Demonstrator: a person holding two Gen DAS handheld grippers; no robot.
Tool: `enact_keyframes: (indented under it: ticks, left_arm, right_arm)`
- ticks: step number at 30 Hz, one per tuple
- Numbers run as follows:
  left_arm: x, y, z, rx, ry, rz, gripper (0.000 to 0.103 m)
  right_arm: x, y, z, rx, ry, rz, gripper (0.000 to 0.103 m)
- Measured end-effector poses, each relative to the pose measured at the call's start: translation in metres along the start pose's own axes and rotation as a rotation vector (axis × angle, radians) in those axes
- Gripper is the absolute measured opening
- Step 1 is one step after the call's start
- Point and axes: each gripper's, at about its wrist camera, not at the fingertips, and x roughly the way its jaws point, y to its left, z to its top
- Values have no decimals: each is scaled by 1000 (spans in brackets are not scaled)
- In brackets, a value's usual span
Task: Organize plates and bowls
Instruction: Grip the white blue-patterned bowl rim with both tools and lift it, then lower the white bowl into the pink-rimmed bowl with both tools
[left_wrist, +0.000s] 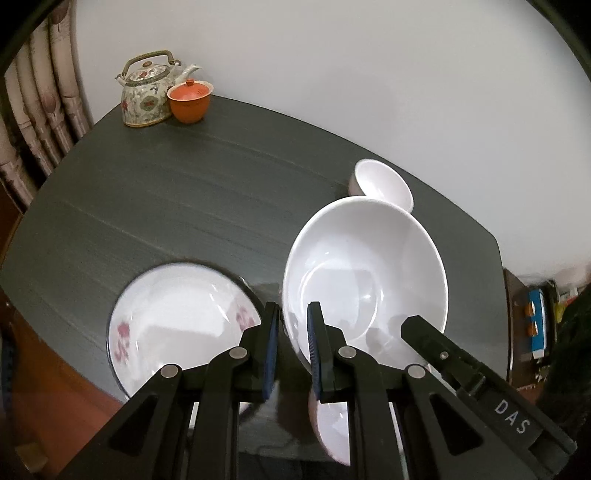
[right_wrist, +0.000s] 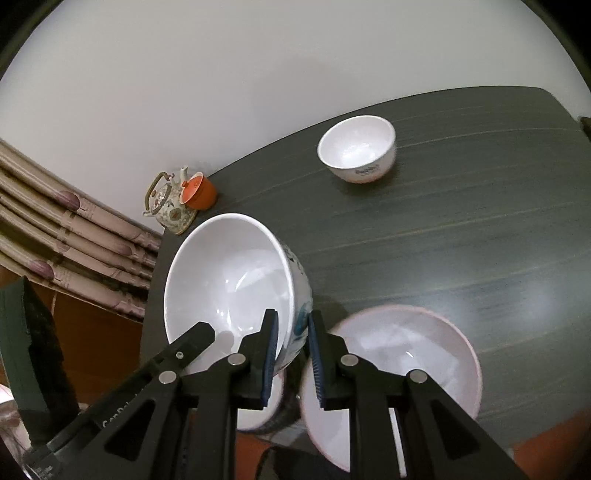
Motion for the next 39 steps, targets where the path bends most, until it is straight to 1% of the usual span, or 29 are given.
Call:
enact_keyframes:
  ticks: [2, 6, 13, 20, 24, 29, 36, 39]
  left_arm:
    - [-3, -5, -14, 9, -1, -6, 12]
    - [-7, -12, -36, 13, 22, -34, 13]
    - [-4, -25, -58, 36, 61, -60, 13]
    - [9, -37, -77, 62, 119, -62, 13]
    - [18, -47, -86, 87, 150, -46, 13]
    - [33, -54, -90, 111, 184, -23, 13]
    - [45, -60, -93, 130, 208, 8, 13]
    - [49, -64, -94, 149, 213, 21, 15]
  right_arm:
    - [-9, -8, -9, 11, -7, -1, 18]
    - [-21, -23, -20, 27, -12, -12, 18]
    - [-35, -41, -35, 40, -10, -49, 18]
    - [-38, -55, -42, 41, -10, -96, 18]
    - [-35, -66, -45, 56, 1, -114, 18]
    - [-26, -75, -45, 68, 23, -138, 18]
    - [-16, -82, -43, 84, 47, -147, 19]
    - [-14, -83, -43, 84, 54, -151, 19]
